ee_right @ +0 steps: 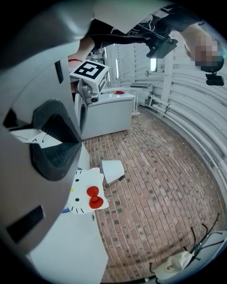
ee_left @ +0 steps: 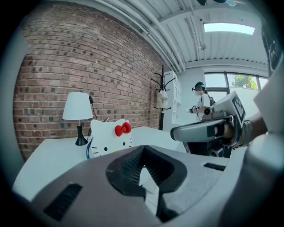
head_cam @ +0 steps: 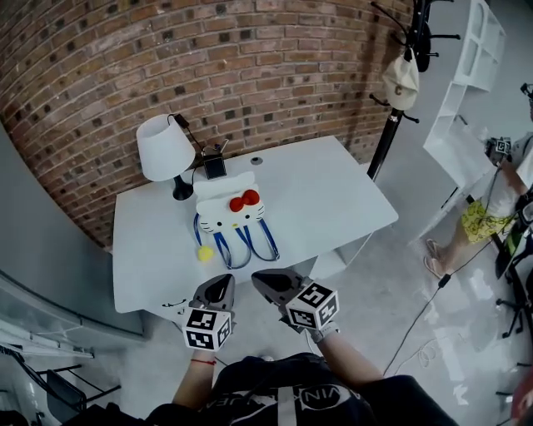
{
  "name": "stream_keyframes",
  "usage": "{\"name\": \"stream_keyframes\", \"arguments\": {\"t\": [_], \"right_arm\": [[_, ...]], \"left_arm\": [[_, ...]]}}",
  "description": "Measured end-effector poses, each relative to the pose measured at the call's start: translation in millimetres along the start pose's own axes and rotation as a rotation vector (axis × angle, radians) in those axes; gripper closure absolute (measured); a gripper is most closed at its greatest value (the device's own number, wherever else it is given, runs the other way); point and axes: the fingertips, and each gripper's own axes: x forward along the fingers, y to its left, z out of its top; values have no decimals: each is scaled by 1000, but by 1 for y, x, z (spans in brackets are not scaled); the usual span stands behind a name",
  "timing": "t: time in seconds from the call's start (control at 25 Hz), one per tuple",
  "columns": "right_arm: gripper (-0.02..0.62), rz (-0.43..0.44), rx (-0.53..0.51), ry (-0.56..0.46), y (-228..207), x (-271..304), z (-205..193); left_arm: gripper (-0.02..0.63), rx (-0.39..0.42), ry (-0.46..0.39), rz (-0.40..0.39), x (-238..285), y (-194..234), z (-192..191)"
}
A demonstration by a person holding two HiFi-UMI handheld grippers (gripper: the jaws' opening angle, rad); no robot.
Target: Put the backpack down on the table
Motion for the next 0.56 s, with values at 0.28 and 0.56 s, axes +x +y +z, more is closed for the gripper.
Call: {"name": "stream_keyframes", "arguments": {"t": [0.28,0.56], "right_arm": [[597,12,37,1,5,-49,-12],[597,28,105,4,6,-96,-26]], "left_arm": [[601,-23,49,30,0,-43,-18],[601,-68,125,95,-14,-74,-48]]}}
